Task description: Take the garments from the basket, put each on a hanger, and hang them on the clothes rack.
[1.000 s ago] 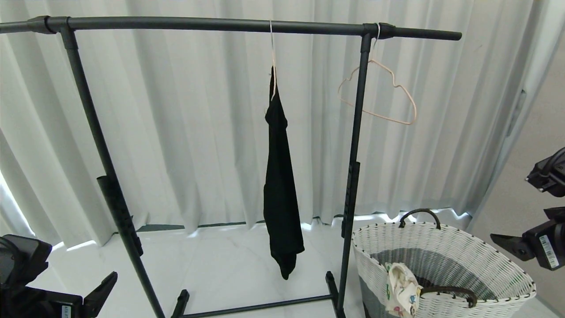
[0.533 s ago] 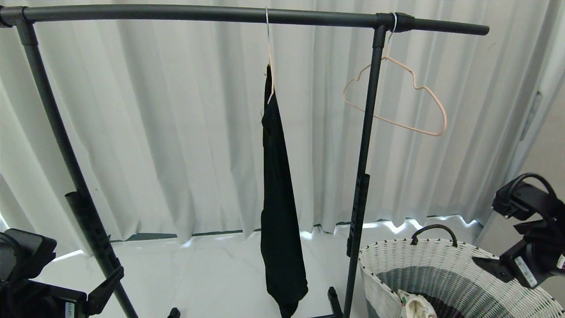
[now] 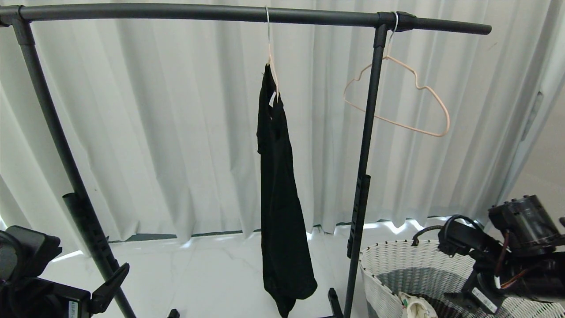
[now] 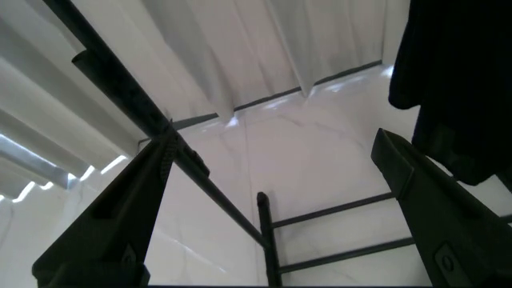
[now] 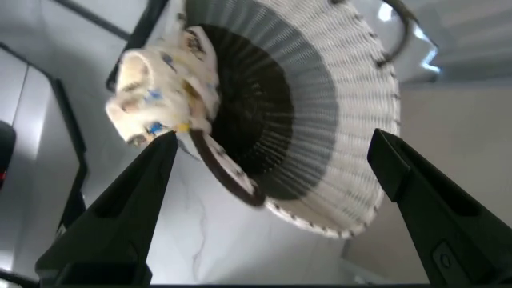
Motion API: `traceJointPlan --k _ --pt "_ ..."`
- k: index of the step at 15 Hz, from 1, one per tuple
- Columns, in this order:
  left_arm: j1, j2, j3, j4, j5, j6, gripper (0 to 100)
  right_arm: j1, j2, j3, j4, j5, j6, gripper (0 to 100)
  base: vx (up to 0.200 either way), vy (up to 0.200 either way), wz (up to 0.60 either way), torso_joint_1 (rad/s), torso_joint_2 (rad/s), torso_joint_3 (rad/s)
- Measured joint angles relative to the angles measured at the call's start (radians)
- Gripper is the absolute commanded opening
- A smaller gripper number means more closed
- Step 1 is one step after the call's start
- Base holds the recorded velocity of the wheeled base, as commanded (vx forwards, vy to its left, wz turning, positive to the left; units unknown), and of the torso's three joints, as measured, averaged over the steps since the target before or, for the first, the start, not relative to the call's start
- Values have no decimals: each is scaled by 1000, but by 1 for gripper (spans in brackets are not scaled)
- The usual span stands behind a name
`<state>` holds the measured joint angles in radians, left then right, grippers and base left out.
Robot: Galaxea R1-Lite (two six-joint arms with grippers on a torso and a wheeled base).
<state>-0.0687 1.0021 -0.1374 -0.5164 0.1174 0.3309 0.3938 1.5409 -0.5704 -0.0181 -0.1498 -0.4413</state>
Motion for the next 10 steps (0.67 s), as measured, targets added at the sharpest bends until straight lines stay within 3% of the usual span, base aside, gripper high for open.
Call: traceJointPlan --k 5,10 --pt "0 -1 5 0 9 5 100 69 210 1 -79 0 1 100 0 0 0 0 0 0" --pt "-1 -2 3 0 29 5 100 27 361 3 -193 -11 3 100 0 0 0 0 0 0"
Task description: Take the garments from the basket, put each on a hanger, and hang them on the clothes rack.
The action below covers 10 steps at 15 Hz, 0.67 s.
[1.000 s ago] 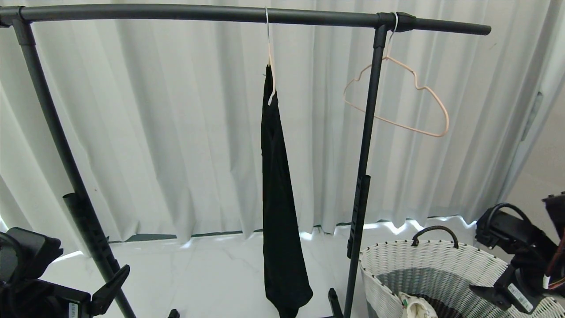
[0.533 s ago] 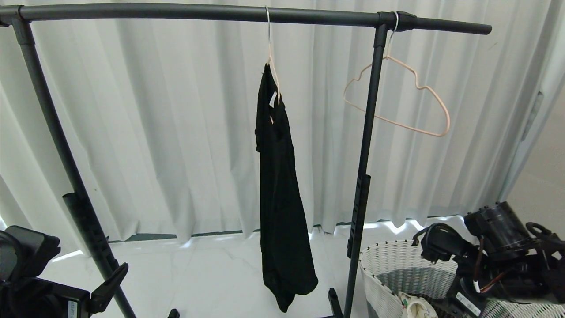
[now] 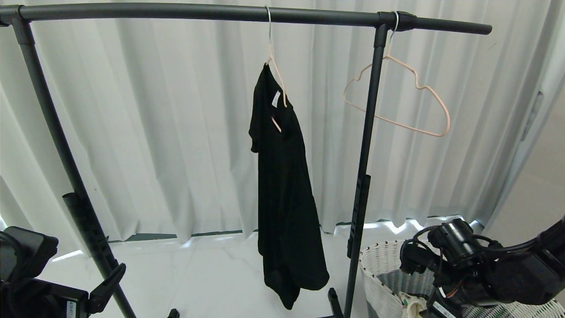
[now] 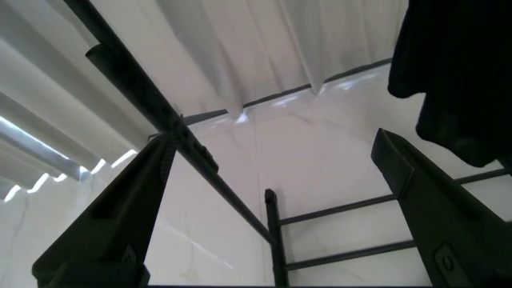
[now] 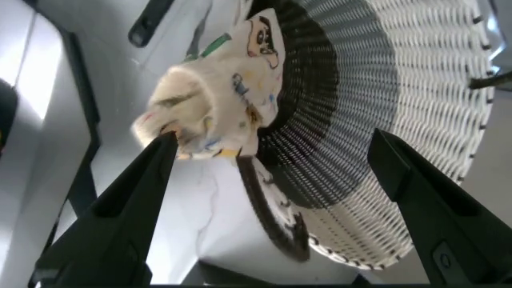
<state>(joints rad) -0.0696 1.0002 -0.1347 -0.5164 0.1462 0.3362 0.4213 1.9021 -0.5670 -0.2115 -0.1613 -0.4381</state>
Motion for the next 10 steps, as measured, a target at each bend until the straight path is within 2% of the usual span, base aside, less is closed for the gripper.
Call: traceJointPlan --k 5,6,10 --pt "-1 0 8 0 1 0 100 -25 106 4 -158 -59 0 100 0 0 0 0 0 0" --pt "-1 0 8 0 1 0 100 -25 121 7 -203 -60 0 0 0 0 0 0 0 0" --pt "-1 -1 26 0 2 -1 100 -24 144 49 -294 -63 0 0 0 0 0 0 0 0"
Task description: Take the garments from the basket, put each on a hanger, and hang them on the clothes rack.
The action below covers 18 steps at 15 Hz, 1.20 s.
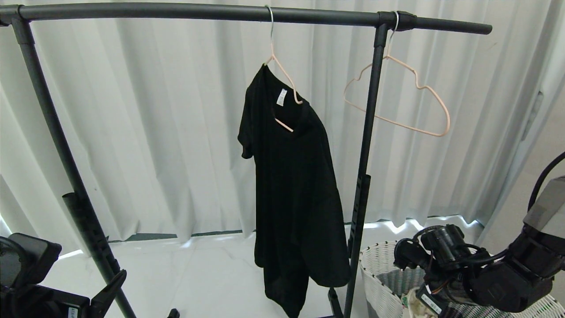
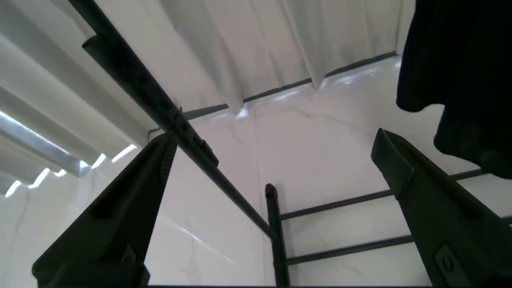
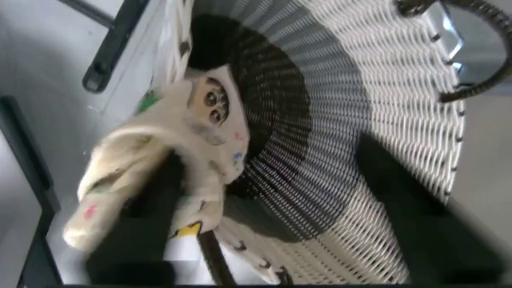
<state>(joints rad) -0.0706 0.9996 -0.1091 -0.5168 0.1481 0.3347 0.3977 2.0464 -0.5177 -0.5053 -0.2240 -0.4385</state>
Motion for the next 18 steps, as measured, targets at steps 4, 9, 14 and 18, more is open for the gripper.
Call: traceJointPlan --k 4,9,14,18 --pt "0 -6 16 0 25 15 100 2 -67 3 37 -26 -2 0 0 0 0 0 0 0" --pt "0 -13 48 1 28 22 100 64 -302 -200 438 8 150 0 -120 0 0 1 1 1" --pt "-1 -13 54 1 7 24 100 181 -446 -402 614 13 204 0 -200 0 0 6 5 2" --pt "-1 -11 50 0 -35 23 100 212 -468 -520 718 16 203 0 -200 0 0 4 1 2"
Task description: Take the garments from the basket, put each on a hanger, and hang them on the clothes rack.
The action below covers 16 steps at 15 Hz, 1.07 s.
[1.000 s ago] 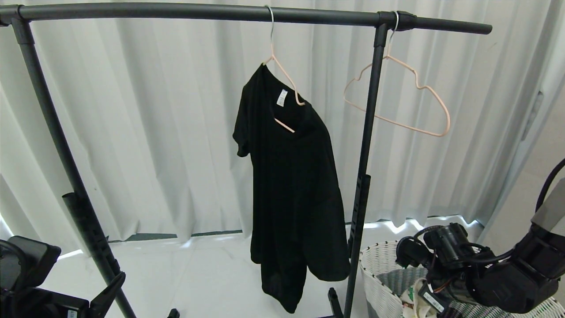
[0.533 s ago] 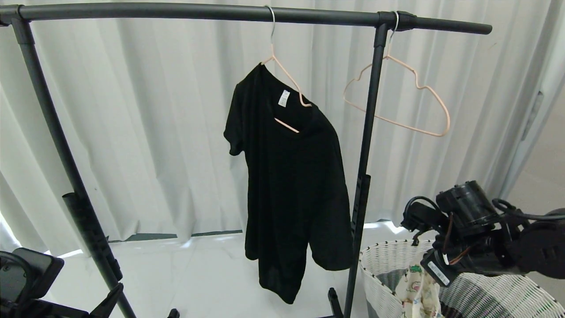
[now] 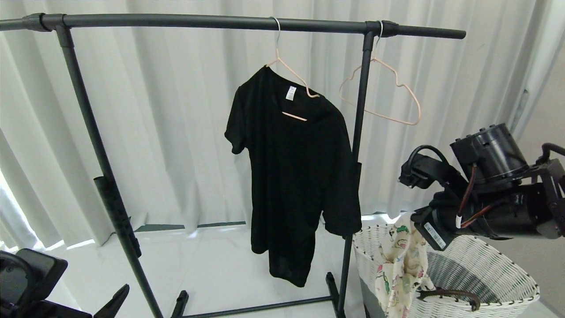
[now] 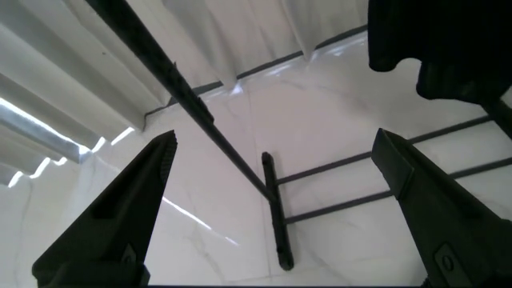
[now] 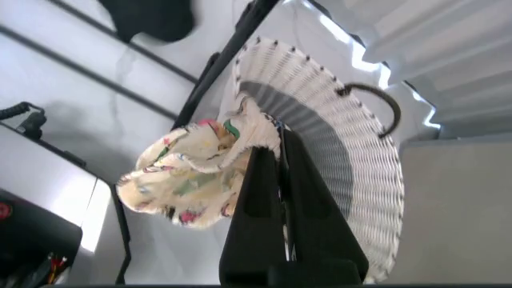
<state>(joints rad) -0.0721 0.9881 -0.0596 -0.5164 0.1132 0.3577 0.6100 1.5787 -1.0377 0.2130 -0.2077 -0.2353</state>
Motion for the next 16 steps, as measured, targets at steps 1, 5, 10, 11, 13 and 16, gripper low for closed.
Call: traceJointPlan --k 1,5,10,11,13,16 --pt "0 0 -3 0 -9 -1 100 7 1 -32 15 1 0 0 -200 0 0 2 2 7" --pt "0 6 -16 0 -38 -2 100 48 15 -111 43 1 0 0 -200 0 0 4 2 2" --pt "-18 23 -21 0 -59 4 100 75 22 -161 79 4 31 0 -160 0 0 2 2 4" --pt "-24 25 -22 0 -59 6 100 82 24 -162 80 4 43 0 0 0 0 0 0 0" --pt "-34 28 -26 0 -60 4 100 101 27 -163 80 5 54 0 0 0 0 0 0 0" --pt "-48 28 -34 1 -135 -9 100 114 33 -163 80 23 56 0 0 0 0 0 0 0"
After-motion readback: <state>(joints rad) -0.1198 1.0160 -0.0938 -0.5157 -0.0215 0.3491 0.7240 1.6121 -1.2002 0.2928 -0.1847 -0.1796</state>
